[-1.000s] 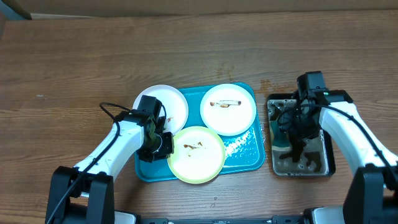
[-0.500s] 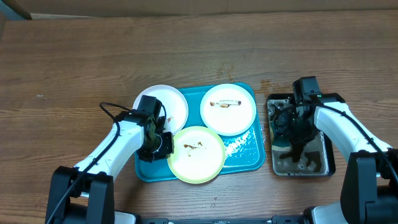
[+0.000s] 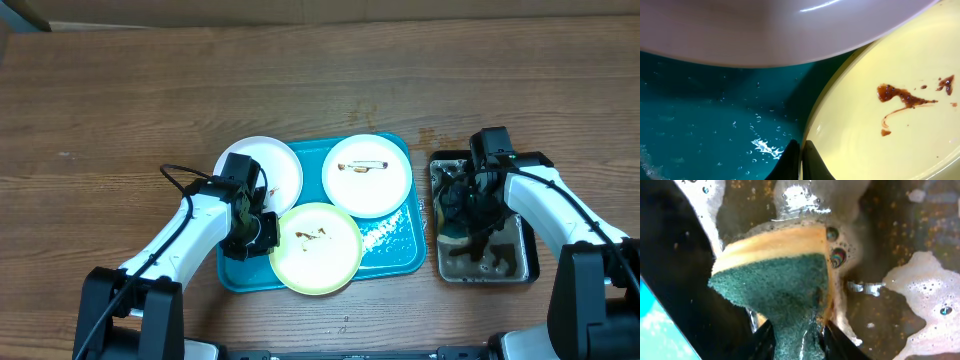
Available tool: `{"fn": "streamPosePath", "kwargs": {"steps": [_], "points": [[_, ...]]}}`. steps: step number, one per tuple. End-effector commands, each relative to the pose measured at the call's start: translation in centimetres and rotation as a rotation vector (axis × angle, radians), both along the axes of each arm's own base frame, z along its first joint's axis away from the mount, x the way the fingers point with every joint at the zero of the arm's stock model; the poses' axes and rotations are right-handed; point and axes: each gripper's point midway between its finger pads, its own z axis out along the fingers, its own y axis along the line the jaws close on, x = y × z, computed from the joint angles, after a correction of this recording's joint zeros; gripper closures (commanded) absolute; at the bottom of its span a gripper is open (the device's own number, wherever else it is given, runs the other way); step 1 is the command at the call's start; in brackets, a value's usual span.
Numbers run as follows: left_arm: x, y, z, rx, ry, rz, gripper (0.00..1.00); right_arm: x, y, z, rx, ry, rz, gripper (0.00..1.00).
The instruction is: Clean dirty plates on tray and stack at the side
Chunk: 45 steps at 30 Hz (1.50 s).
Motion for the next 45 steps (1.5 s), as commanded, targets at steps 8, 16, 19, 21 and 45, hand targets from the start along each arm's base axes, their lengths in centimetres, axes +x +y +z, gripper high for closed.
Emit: {"fn": "streamPosePath", "kwargs": {"steps": [8, 16, 19, 21, 45], "points": [[0.7, -0.4, 0.3, -0.012, -0.019, -0.01, 0.96, -0.8, -1.6, -0.5, -0.102, 0.03, -0.006, 0.78], [0.7, -0.4, 0.3, -0.012, -0.019, -0.011, 0.96, -0.9, -2.0, -0.5, -0.124, 0.034, -0.03, 0.96], [0.7, -0.4, 0.3, -0.013, -0.019, -0.01, 0.96, -0.9, -2.0, -0.5, -0.122, 0.034, -0.047, 0.96], [0.7, -0.4, 0.3, -0.013, -0.019, -0.011, 0.96, -0.8, -1.9, -0.5, -0.118, 0.031, -0.049, 0.96], [1.0, -0.5, 0.3, -0.016, -0.03, -0.01, 0.96, 1.6, 8.1, 10.6, 0.327, -0.205, 0.143, 0.96]]}}
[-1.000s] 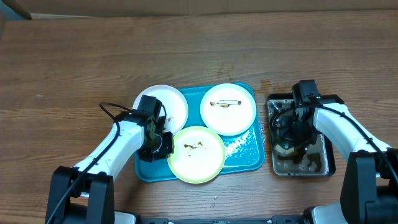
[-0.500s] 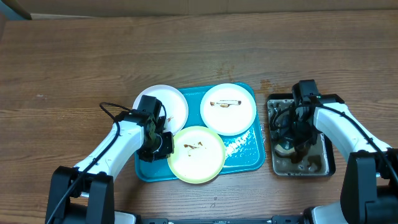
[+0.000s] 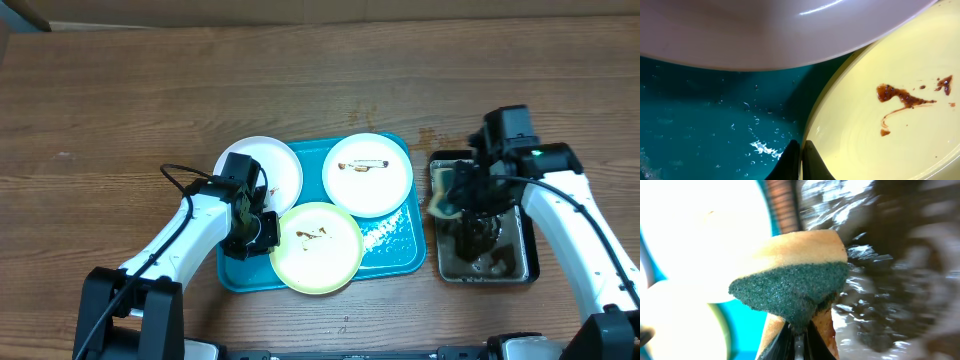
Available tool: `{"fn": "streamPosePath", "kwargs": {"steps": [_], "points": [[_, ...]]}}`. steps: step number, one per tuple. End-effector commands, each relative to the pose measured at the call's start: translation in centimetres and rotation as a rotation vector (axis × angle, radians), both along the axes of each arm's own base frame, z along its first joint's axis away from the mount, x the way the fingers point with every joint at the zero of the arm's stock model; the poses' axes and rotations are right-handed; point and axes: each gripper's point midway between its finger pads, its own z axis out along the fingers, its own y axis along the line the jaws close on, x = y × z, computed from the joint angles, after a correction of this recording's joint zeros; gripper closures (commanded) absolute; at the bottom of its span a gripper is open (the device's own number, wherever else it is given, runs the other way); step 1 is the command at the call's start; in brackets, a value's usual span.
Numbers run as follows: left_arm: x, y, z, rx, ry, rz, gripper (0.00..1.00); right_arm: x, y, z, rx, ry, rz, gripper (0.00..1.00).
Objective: Clean dirty plates on tray and stack at the side
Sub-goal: 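Carry sponge with right gripper onto the yellow plate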
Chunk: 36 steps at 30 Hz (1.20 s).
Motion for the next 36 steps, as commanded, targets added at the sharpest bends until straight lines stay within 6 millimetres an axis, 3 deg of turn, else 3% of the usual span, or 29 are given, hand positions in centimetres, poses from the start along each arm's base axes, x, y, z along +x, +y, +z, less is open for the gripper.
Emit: {"fn": "streamPosePath", "kwargs": {"steps": [1, 10, 18, 23, 30, 36], "points": [[0.8, -0.4, 0.3, -0.015, -0.024, -0.011, 0.96, -0.5, 5.5, 2.1, 0.183, -0.036, 0.151, 0.96], [0.9, -1.7, 0.7, -0.09, -0.022, -0.015, 0.96, -2.4, 15.5, 2.2, 0.247, -0.089, 0.344, 0.96], [0.5, -2.6, 0.7, -0.088, -0.023, -0.052, 0.96, -3.8, 21.7, 0.3, 0.286, -0.083, 0.405, 0.96], [0.2, -2.7, 0.7, -0.083, -0.015, -0.062, 0.96, -4.2, 23.7, -1.2, 0.293, -0.068, 0.42, 0.96], [0.1, -2.7, 0.7, -0.082, -0.011, -0.062, 0.96, -5.0, 24.2, -5.0, 0.239, 0.019, 0.397, 0.96], [0.1, -2.7, 0.7, -0.082, -0.011, -0.062, 0.96, -5.0, 25.4, -6.2, 0.246, 0.009, 0.42, 0.96]]}}
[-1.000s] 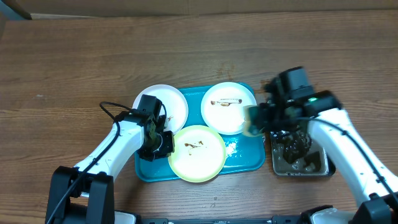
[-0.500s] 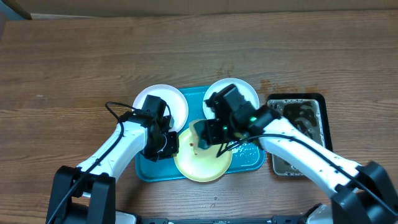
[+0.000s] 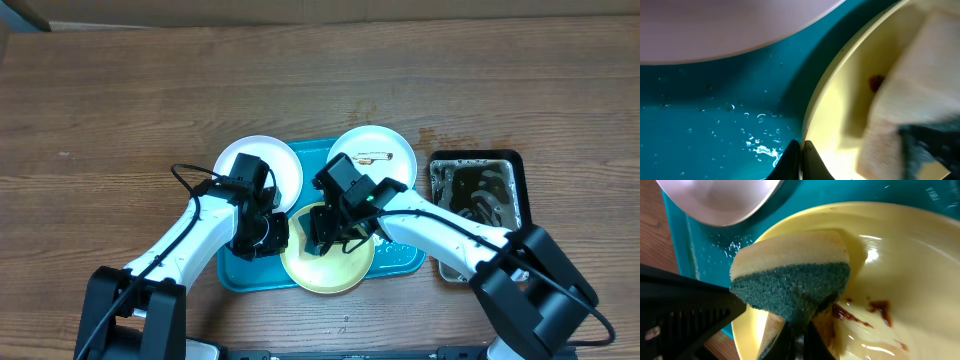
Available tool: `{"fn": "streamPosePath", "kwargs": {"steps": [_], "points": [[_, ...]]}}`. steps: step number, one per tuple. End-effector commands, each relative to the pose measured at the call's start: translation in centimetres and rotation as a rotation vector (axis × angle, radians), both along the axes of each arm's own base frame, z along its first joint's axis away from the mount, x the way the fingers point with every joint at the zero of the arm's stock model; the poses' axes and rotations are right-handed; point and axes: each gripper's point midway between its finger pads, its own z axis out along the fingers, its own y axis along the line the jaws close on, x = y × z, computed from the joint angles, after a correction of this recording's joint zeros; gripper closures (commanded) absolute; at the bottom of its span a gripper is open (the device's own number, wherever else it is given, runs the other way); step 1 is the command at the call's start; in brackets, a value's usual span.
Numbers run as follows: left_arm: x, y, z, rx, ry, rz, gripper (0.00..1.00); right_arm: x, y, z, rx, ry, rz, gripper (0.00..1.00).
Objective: Clean dirty plates on tray and stack at the side
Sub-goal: 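Carry sponge with right gripper onto the yellow plate, then scrub yellow plate with sponge while left gripper holds its rim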
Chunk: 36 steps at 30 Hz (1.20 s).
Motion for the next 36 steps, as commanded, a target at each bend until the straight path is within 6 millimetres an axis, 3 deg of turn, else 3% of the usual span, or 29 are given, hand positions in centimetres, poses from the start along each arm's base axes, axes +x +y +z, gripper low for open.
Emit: {"fn": "streamPosePath", "kwargs": {"steps": [1, 10, 17, 23, 32, 36], "points": [[0.4, -0.6, 0.4, -0.018, -0.009, -0.016, 0.96, 0.4, 1.2, 0.8, 0.03, -0.033, 0.005, 0.96], [0.4, -0.6, 0.4, -0.021, -0.008, -0.016, 0.96, 0.7, 1.8, 0.0, 0.034, -0.042, 0.004, 0.96], [0.2, -0.6, 0.4, -0.02, -0.002, -0.016, 0.96, 1.5, -0.2, -2.7, -0.099, -0.009, -0.149, 0.96], [0.0, -0.5, 0.4, -0.016, 0.008, -0.015, 0.96, 1.6, -6.3, -4.5, -0.384, -0.008, -0.347, 0.96], [0.1, -0.1, 0.2, 0.009, 0.003, -0.014, 0.96, -0.1, -12.2, -4.8, -0.618, 0.054, -0.378, 0.96], [0.2, -0.1, 0.2, 0.008, 0.001, -0.013, 0.96, -0.2, -13.3, -4.0, -0.638, 0.065, -0.377, 0.96]]}}
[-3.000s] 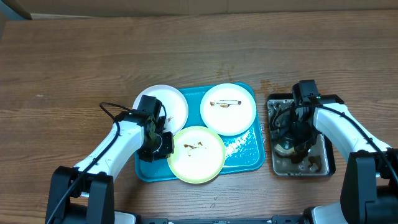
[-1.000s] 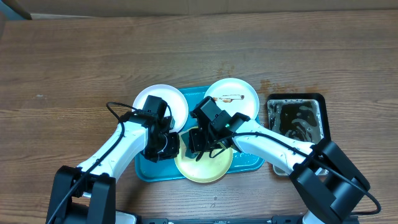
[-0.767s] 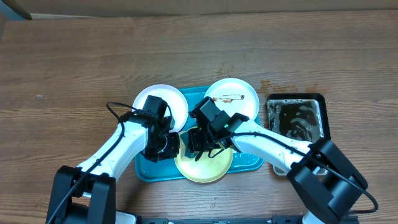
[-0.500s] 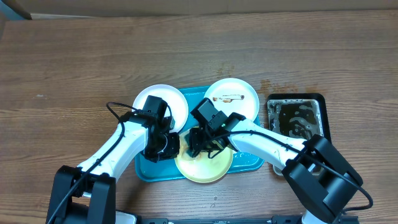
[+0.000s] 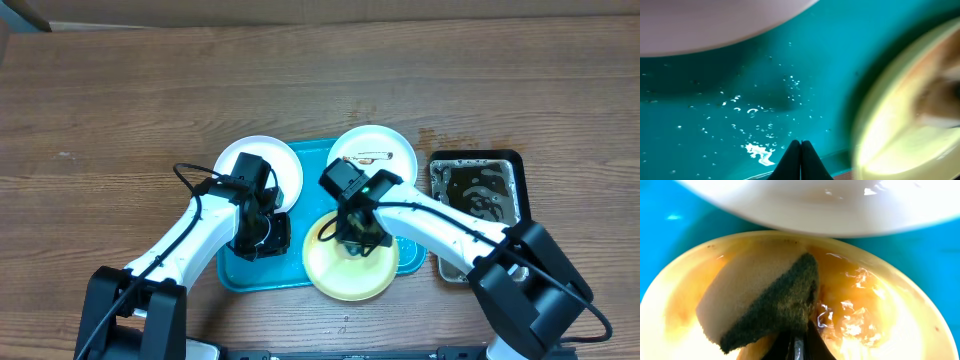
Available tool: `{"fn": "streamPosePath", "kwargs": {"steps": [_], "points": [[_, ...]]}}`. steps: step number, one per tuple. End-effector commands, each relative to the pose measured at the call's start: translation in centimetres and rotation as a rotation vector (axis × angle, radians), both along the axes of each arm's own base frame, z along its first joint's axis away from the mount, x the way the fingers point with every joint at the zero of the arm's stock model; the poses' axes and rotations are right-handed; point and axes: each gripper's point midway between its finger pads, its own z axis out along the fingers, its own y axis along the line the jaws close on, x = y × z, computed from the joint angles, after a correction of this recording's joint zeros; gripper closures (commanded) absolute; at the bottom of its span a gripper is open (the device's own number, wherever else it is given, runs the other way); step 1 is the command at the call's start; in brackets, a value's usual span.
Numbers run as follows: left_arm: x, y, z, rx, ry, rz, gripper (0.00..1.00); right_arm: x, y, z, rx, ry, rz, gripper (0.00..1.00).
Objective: Clean dirty plates on tray and stack at the side
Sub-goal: 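Scrub yellow plate with sponge while left gripper holds its rim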
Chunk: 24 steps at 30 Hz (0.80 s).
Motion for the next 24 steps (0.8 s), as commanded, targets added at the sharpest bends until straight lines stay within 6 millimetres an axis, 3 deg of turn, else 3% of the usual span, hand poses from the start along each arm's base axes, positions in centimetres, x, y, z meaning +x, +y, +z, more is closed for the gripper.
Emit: {"fn": "streamPosePath", "kwargs": {"steps": [1, 7, 12, 13, 15, 17, 18, 20, 24], "points": [[0.5, 0.4, -0.1, 0.021, -0.014, -0.002, 0.96, -0.1, -3.6, -1.6, -0.138, -0.008, 0.018, 0.96], [0.7, -0.1, 0.1, -0.005, -0.023, -0.003, 0.96, 0.7, -2.8, 1.3, -0.071, -0.082, 0.118, 0.96], [1.1, -3.2, 1.4, -0.195, -0.028, -0.013, 0.96, 0.4, -2.9, 1.7, -0.068, -0.078, 0.123, 0.96], [1.2, -3.7, 1.7, -0.231, -0.032, -0.016, 0.87, 0.4, -2.9, 1.7, -0.068, -0.078, 0.123, 0.96], [1.4, -4.3, 2.1, -0.27, -0.037, -0.02, 0.78, 0.5, -2.8, 1.7, -0.066, -0.081, 0.122, 0.96], [1.4, -4.4, 2.1, -0.27, -0.039, -0.021, 0.57, 0.5, -2.8, 1.7, -0.066, -0.081, 0.122, 0.96], [1.4, -4.3, 2.0, -0.26, -0.04, -0.023, 0.52, 0.4, -2.9, 1.7, -0.066, -0.08, 0.123, 0.96], [1.3, -4.3, 1.8, -0.242, -0.044, -0.034, 0.45, 0.4, -2.9, 1.7, -0.066, -0.08, 0.123, 0.96], [1.0, -5.0, 1.5, -0.212, -0.062, -0.081, 0.44, 0.4, -2.9, 1.7, -0.068, -0.077, 0.123, 0.96]]}}
